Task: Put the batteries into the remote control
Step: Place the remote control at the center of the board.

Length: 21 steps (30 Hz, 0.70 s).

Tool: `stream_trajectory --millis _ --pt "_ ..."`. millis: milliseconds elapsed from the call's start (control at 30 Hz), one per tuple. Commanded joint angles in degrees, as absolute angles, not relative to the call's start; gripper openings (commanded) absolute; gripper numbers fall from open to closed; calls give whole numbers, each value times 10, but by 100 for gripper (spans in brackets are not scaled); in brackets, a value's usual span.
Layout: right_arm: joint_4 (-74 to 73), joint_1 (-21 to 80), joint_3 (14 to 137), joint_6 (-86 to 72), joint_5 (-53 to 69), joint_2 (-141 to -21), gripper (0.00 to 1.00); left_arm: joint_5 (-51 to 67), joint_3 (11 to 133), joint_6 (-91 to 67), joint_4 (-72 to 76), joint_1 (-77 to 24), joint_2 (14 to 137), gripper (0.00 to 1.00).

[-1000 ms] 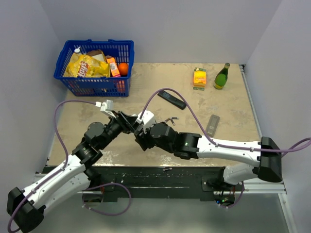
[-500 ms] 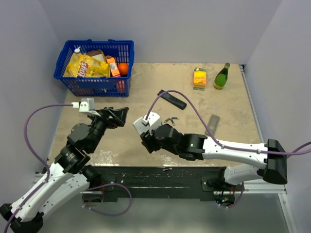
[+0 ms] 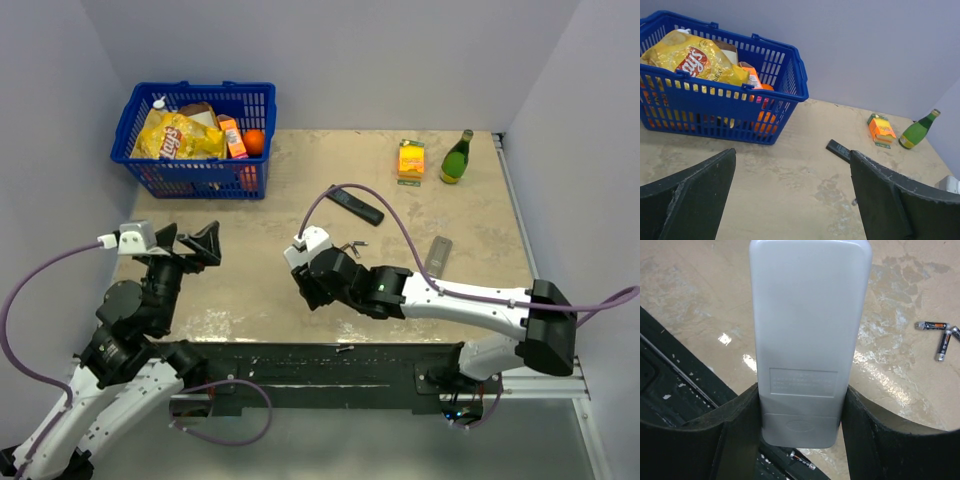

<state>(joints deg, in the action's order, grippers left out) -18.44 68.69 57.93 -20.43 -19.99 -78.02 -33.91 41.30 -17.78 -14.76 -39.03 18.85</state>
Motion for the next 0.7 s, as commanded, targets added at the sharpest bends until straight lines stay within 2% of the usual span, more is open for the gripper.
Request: stream_trajectory --millis 0,200,667 --pt "-186 659 621 -225 -185 -805 0 -371 389 -135 -156 -391 178 100" --pt "-193 629 664 -226 -179 -857 0 -370 377 -134 -157 -390 185 100" --pt "-255 588 910 -221 -214 -1120 0 -373 364 -128 -166 -385 158 100"
